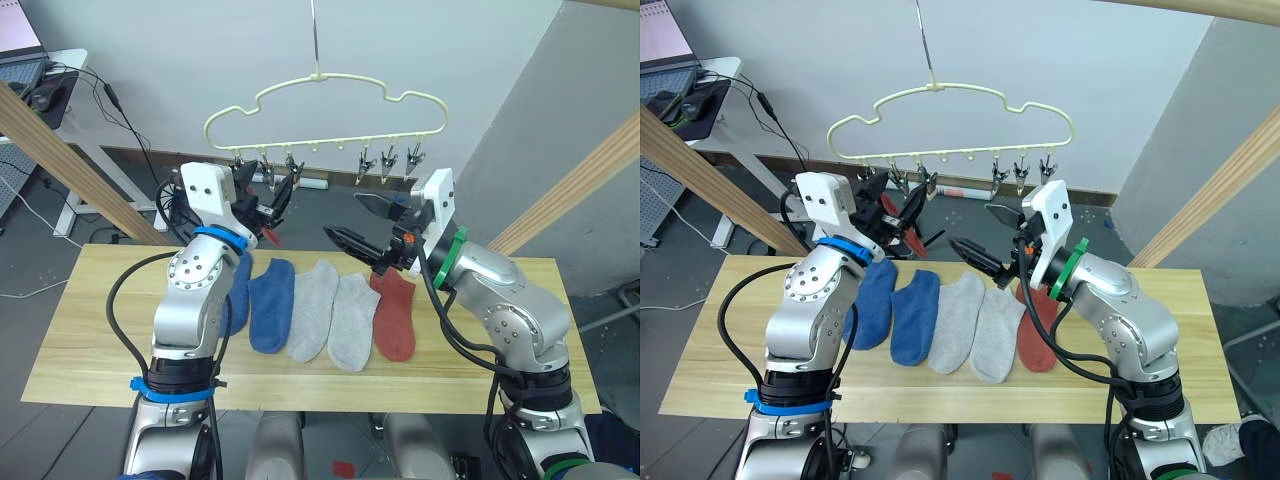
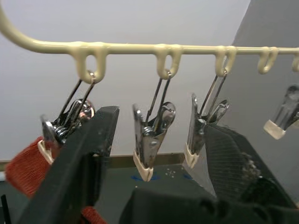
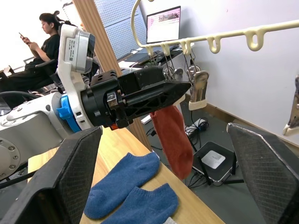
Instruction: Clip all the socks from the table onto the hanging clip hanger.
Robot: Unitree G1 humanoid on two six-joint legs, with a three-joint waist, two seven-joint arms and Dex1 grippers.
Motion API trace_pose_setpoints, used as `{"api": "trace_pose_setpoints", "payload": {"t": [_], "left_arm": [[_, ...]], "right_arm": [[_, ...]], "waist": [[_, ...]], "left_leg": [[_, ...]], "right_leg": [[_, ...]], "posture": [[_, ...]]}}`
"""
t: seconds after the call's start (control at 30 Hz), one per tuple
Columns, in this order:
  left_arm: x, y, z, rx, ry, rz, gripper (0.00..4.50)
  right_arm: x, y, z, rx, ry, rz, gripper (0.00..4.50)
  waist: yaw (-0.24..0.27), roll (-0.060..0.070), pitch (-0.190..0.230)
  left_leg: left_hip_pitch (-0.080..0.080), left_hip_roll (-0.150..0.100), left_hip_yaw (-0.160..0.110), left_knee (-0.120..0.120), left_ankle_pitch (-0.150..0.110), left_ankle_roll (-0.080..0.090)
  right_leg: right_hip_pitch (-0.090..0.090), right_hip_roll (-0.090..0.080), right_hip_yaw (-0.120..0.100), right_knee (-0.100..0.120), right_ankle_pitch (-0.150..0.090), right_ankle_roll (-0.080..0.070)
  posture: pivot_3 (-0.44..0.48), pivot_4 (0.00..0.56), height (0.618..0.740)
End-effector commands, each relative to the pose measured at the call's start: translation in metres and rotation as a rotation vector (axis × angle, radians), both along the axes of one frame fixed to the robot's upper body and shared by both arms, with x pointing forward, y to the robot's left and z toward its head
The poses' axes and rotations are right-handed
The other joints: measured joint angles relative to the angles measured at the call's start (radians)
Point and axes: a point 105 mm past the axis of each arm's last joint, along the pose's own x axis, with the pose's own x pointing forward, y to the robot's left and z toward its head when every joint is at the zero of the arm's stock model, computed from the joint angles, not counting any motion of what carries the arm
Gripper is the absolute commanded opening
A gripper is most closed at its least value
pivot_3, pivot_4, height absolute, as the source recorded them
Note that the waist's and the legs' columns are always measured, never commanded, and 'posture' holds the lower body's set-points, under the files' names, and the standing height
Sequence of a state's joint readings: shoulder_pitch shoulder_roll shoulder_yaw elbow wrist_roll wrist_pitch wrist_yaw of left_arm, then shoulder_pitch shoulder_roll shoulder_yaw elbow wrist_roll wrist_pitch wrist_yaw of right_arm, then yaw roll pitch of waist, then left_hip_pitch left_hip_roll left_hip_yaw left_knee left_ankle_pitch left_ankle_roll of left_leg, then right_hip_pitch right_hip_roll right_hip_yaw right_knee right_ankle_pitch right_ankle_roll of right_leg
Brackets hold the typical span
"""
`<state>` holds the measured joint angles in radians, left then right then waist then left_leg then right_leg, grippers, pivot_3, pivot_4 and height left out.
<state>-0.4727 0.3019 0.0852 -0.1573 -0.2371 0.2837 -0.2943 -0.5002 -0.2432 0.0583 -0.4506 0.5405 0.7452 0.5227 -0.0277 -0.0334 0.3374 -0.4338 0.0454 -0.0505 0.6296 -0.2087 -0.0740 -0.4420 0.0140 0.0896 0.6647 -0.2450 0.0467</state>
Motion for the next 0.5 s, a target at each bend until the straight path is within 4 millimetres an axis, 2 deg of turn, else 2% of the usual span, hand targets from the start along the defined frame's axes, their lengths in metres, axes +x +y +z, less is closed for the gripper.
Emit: {"api": "trace_pose_setpoints", "payload": {"t": [0.03,0.23,0.5], "left_arm": [[-0.004,-0.002,0.014,0.000,-0.064,0.000,3.11],[-0.003,0.006,0.020,0.068,-0.121,0.109,3.11],[-0.014,0.002,0.015,0.010,-0.115,0.120,3.11]], "right_arm": [[-0.004,-0.002,0.012,0.030,-0.049,0.010,4.50],[-0.005,-0.001,0.013,0.032,-0.052,0.009,4.50],[-0.004,-0.001,0.013,0.032,-0.051,0.008,4.50]], "waist": [[0.000,0.000,0.000],[0.000,0.000,0.000],[0.000,0.000,0.000]], "left_leg": [[0.000,0.000,0.000,0.000,0.000,0.000],[0.000,0.000,0.000,0.000,0.000,0.000],[0.000,0.000,0.000,0.000,0.000,0.000]], "right_leg": [[0.000,0.000,0.000,0.000,0.000,0.000],[0.000,0.000,0.000,0.000,0.001,-0.002],[0.000,0.000,0.000,0.000,0.002,-0.003]], "posture": [[0.021,0.319,0.740],[0.016,0.313,0.740],[0.016,0.313,0.740]]}}
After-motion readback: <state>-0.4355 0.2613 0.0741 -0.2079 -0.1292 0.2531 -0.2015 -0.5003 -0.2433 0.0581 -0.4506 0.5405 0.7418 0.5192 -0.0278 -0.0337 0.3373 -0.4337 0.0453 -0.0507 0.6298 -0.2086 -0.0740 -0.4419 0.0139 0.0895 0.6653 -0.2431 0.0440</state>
